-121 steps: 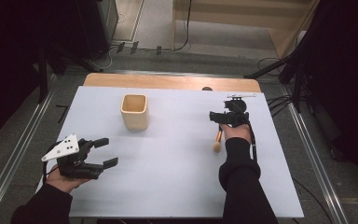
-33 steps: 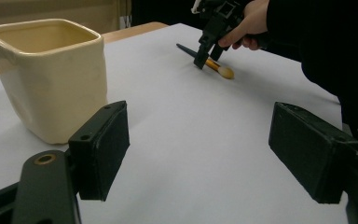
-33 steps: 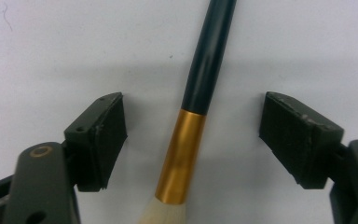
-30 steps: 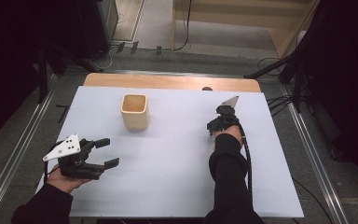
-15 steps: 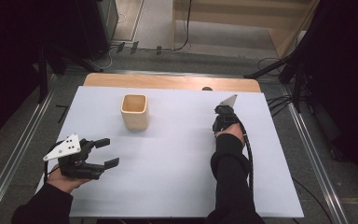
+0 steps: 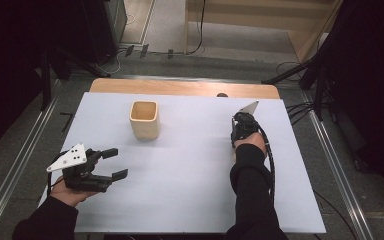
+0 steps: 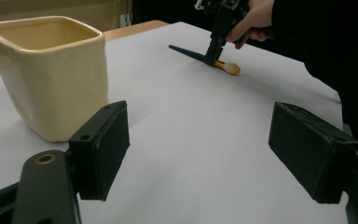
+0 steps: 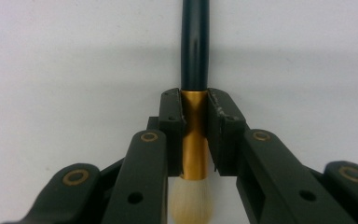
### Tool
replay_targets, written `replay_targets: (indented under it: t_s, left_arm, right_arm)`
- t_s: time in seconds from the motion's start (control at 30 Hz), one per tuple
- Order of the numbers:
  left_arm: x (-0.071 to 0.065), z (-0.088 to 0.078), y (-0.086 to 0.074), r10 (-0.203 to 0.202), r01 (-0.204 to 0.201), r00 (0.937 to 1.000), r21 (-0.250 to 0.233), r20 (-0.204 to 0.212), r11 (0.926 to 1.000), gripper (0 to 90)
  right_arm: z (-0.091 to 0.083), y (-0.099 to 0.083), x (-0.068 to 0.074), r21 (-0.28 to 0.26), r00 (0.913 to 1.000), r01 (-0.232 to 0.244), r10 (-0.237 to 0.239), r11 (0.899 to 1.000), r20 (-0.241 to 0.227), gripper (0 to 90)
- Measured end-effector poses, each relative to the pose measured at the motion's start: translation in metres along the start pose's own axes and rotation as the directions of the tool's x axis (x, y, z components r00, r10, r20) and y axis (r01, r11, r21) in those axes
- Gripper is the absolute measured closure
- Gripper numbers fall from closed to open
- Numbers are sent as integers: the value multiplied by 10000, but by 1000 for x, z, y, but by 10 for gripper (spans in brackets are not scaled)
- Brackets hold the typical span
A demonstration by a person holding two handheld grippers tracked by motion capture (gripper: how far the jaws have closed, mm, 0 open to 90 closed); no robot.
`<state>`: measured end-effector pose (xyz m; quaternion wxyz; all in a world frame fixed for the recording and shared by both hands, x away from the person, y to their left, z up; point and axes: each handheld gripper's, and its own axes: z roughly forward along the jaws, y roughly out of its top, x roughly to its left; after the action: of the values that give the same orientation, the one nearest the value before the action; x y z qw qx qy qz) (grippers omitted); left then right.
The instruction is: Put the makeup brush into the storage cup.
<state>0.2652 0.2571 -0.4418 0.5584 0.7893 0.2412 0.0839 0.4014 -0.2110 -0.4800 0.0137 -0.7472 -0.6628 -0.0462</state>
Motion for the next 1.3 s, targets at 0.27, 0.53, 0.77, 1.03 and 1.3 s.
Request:
replay_targets:
  t_s: [0.27, 0.53, 0.77, 1.03, 1.3]
  left_arm:
    - [0, 1, 0, 23, -23, 10000, 102, 69, 9999, 210]
    - [0, 2, 0, 6, -7, 10000, 112, 97, 9999, 210]
    - [0, 3, 1, -130, 126, 9997, 190, 201, 9997, 209]
    - [0, 4, 2, -424, 418, 9985, 162, 355, 9990, 208]
    - [-3, 8, 2, -437, 416, 9978, 413, 506, 9983, 205]
  right_arm:
    - [-9, -3, -17, -449, 9965, 275, -310, 9986, -782, 781]
    - [-21, -9, -33, -1161, 9864, 722, -882, 9906, -1387, 782]
    - [-30, -17, -40, -1800, 9643, 1433, -1783, 9732, -1960, 782]
    - [-34, -31, -44, -2529, 9304, 2321, -2902, 9393, -2239, 784]
    - [-37, -45, -45, -3110, 8914, 2940, -3766, 9038, -2520, 784]
